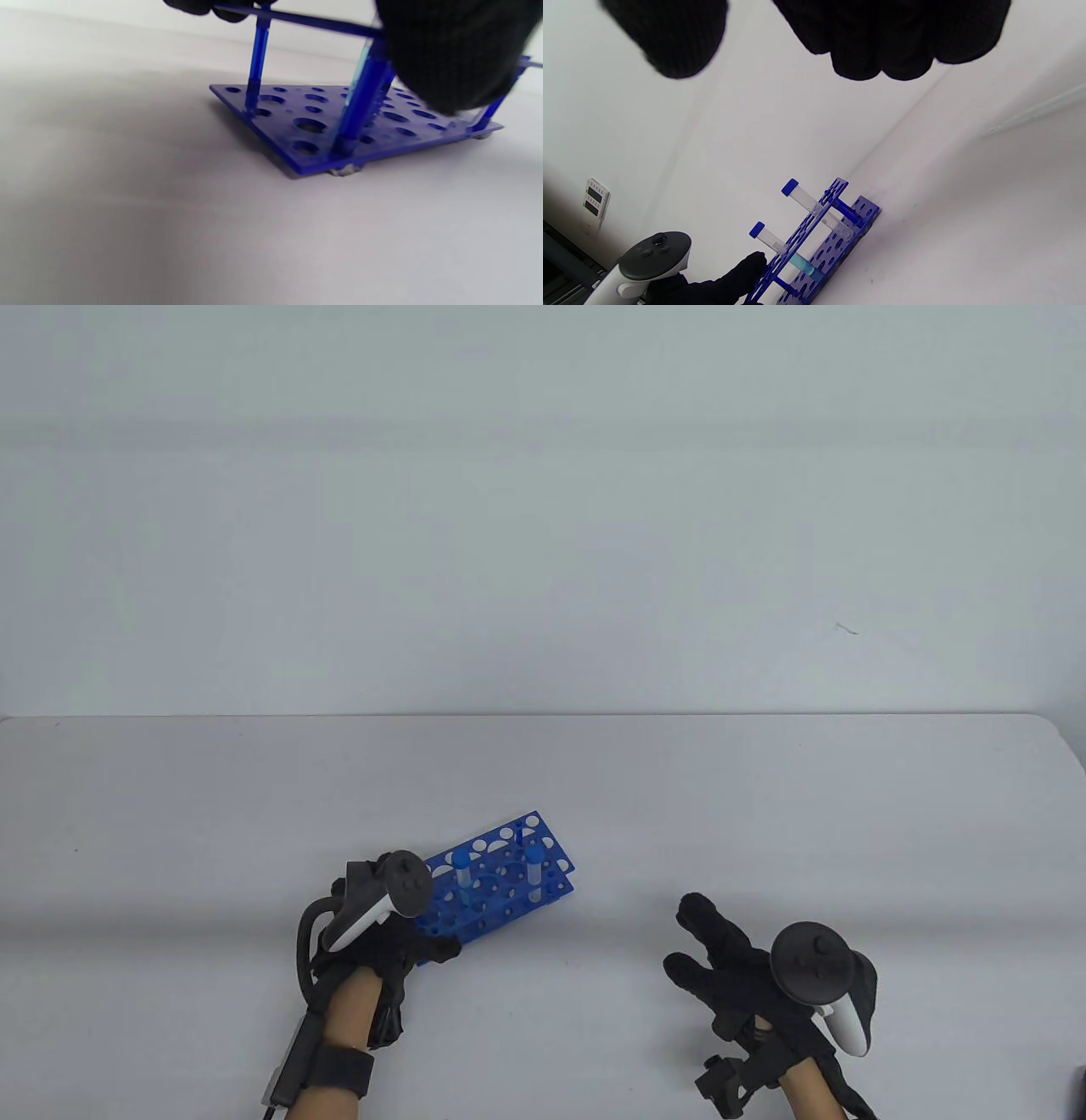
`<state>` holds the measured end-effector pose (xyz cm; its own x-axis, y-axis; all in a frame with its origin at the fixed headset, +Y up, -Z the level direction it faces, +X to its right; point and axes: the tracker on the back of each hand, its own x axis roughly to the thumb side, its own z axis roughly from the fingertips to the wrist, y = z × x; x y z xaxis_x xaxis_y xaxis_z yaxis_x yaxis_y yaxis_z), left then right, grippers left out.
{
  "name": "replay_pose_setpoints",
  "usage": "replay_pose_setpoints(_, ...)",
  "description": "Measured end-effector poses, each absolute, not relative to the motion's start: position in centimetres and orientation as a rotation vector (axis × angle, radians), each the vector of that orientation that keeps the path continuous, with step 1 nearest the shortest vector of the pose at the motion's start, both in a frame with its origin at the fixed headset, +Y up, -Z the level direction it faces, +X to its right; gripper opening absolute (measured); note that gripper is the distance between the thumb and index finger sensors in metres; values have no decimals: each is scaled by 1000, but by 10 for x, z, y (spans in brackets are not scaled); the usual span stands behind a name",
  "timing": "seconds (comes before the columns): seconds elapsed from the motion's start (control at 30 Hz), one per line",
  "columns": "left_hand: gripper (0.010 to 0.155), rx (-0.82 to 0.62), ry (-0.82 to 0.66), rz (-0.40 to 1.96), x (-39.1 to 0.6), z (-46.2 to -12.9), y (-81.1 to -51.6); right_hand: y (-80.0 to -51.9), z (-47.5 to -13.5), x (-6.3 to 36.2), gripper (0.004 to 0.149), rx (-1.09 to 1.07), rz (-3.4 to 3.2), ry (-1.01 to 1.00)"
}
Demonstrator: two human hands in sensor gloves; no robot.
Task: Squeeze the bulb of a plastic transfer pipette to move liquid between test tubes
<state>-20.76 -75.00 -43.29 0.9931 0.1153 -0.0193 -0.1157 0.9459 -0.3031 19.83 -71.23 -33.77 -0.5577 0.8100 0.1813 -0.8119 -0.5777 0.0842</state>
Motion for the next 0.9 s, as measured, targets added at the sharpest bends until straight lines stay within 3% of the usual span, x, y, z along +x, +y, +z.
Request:
replay_pose_setpoints(0.6,119,-177,-36,202,-211,-428,-753,-712,-339,201,83,231,2173,-15)
replay_pose_setpoints(0.9,119,-105,-264,240,-201,-398,-731,-709,-340,211,83,199,2147,-44)
